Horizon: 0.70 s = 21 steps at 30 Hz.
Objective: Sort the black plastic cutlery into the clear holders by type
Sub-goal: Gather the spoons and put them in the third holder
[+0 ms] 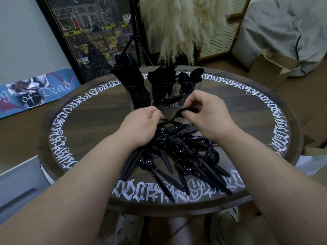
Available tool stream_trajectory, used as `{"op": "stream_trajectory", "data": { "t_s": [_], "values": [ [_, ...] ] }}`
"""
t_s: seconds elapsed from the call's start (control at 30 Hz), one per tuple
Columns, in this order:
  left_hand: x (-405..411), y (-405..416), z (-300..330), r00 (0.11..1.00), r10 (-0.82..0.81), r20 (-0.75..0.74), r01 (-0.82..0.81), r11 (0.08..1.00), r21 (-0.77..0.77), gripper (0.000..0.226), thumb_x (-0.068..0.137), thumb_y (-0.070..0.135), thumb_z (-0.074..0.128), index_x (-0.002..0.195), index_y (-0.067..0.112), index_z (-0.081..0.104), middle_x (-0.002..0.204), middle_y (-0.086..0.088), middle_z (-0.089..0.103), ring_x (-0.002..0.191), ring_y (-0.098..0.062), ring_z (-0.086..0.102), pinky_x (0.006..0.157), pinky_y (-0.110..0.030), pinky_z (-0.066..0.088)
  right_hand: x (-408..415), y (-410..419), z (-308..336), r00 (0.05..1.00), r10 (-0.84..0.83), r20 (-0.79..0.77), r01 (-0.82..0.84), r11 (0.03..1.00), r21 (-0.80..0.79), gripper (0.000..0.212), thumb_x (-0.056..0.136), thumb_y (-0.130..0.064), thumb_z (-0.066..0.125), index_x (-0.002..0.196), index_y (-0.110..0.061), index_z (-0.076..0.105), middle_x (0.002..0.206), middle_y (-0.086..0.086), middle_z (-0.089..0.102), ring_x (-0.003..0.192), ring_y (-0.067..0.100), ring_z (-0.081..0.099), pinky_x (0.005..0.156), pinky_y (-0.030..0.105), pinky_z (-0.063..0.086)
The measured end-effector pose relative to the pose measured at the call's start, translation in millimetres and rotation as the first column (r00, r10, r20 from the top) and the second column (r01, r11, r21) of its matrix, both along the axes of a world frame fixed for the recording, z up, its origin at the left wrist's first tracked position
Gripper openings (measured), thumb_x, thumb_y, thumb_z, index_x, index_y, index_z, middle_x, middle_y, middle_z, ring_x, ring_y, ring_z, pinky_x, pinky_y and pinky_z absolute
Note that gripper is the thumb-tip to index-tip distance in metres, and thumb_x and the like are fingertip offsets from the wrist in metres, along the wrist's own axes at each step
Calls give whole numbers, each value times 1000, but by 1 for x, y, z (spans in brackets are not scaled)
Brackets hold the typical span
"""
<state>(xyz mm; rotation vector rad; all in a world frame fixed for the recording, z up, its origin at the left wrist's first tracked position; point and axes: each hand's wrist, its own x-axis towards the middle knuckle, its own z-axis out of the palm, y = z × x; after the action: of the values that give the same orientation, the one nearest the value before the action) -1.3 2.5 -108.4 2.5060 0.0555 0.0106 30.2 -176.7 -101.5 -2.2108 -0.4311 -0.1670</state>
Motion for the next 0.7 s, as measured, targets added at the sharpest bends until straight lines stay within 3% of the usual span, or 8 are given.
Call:
{"op": "stream_trajectory", "data": {
  "t_s": [0.07, 0.13, 0.27, 0.37, 0.47, 0.57, 0.63, 0.7],
  "values": [
    [-1, -1, -1, 999, -36, -9, 36, 999, -16, 28, 102, 27, 34, 85, 27, 57, 84, 9, 61, 87, -15, 55, 77, -29, 41, -1, 4, 0, 1000, -24, 0, 24, 999, 43, 20, 79, -13, 74, 75, -23, 58, 66, -17, 56, 61, -5, 50, 60, 9, 39],
    [-2, -2, 0, 998, -54, -21, 52, 996, -68, 33, 102, 28, 34, 75, 25, 54, 71, 8, 57, 73, -16, 53, 69, -31, 41, -2, 7, -1, 999, -36, 5, 35, 997, 75, 18, 78, -14, 75, 76, -23, 58, 65, -16, 55, 58, -3, 48, 59, 10, 37],
    [-5, -3, -1, 994, -98, -44, 87, 977, -192, 35, 102, 29, 35, 81, 23, 62, 61, 9, 50, 62, -10, 48, 67, -32, 41, -3, 12, -3, 992, -130, 6, 129, 989, 71, 19, 77, -22, 77, 79, -17, 58, 67, -11, 56, 59, 2, 48, 57, 11, 40],
    [-5, -4, -1, 994, -99, -39, 88, 971, -222, 35, 102, 28, 36, 80, 28, 63, 56, 13, 48, 59, -3, 45, 64, -28, 35, -3, 13, -2, 979, -204, 22, 199, 972, 124, 22, 77, -18, 76, 86, -18, 55, 72, -10, 57, 62, 2, 51, 62, 14, 43],
    [-6, -6, 1, 994, -103, -48, 89, 968, -233, 36, 101, 33, 35, 81, 29, 65, 53, 15, 48, 57, -3, 45, 63, -27, 35, -5, 14, -3, 978, -192, 77, 178, 971, 160, 18, 83, -11, 68, 98, -21, 64, 81, -15, 62, 69, 0, 58, 70, 10, 47],
    [-7, -6, 4, 990, -138, -30, 131, 975, -178, 37, 101, 35, 36, 68, 29, 52, 53, 12, 46, 58, -6, 44, 62, -27, 34, -3, 12, -9, 966, -180, 185, 157, 979, 132, 22, 89, -9, 61, 109, -14, 71, 92, -5, 70, 83, 10, 67, 84, 23, 53],
    [-8, -8, 4, 986, -169, -13, 166, 977, -131, 29, 101, 33, 37, 77, 29, 53, 59, 11, 48, 61, -6, 46, 63, -27, 35, -2, 12, -12, 950, -171, 261, 162, 985, 58, 24, 92, -9, 58, 113, -11, 70, 94, 3, 69, 83, 16, 66, 81, 19, 48],
    [-7, -9, 2, 984, -178, 19, 179, 981, -79, 20, 102, 30, 37, 99, 30, 57, 66, 11, 52, 68, -6, 50, 68, -28, 38, -1, 12, -14, 945, -154, 288, 162, 987, -3, 26, 94, -9, 55, 118, -9, 67, 92, 5, 64, 82, 15, 59, 74, 6, 38]
  ]
}}
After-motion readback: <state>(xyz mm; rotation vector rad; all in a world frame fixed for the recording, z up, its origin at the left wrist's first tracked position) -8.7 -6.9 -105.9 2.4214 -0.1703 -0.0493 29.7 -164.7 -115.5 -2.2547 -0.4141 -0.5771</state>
